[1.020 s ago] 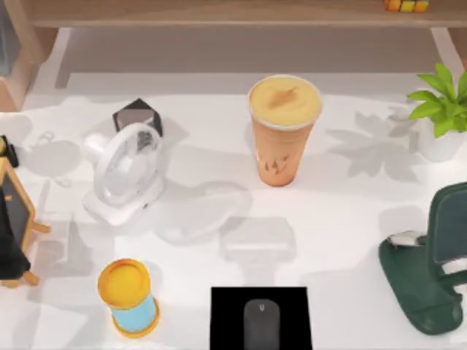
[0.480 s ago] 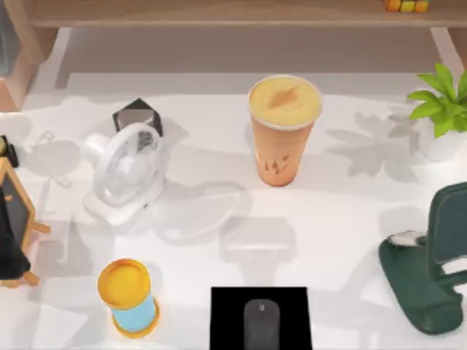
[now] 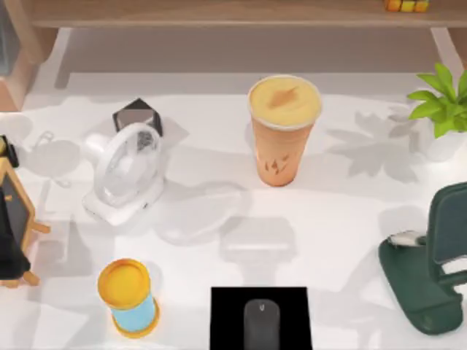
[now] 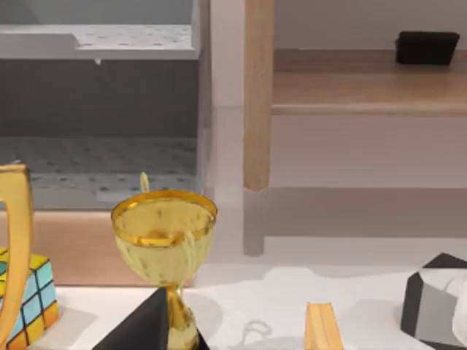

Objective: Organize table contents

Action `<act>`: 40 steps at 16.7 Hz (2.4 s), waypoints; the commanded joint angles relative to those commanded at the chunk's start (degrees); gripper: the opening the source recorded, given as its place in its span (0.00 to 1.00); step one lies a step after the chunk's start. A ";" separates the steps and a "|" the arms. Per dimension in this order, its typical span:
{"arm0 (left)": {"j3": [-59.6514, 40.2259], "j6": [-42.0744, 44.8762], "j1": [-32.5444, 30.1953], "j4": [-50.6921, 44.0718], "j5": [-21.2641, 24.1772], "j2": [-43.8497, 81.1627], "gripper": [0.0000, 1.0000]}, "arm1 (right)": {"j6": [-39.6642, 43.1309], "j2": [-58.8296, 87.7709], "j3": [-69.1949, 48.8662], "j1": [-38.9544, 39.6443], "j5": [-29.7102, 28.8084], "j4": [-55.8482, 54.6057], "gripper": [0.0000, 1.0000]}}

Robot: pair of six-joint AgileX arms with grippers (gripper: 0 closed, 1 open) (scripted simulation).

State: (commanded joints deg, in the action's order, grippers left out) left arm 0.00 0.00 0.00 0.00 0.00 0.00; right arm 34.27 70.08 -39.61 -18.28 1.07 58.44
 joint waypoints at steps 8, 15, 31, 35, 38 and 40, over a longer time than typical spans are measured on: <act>0.00 0.00 0.00 0.00 0.00 0.00 1.00 | -0.71 7.41 8.91 0.32 0.03 -16.97 1.00; 0.00 0.00 0.00 0.00 0.00 0.00 1.00 | -0.82 9.43 11.21 0.43 0.03 -20.79 1.00; 0.00 0.00 0.00 0.00 0.00 0.00 1.00 | -0.82 9.43 11.21 0.43 0.03 -20.79 0.00; 0.00 0.00 0.00 0.00 0.00 0.00 1.00 | -0.82 9.43 11.21 0.43 0.03 -20.79 0.00; 0.00 0.00 0.00 0.00 0.00 0.00 1.00 | -0.95 7.81 10.00 0.43 0.17 -18.80 0.00; 0.00 0.00 0.00 0.00 0.00 0.00 1.00 | -0.90 6.68 8.77 0.41 0.17 -16.74 0.00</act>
State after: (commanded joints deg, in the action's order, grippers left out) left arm 0.00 0.00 0.00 0.00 0.00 0.00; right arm 33.36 76.76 -30.83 -17.87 1.24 41.70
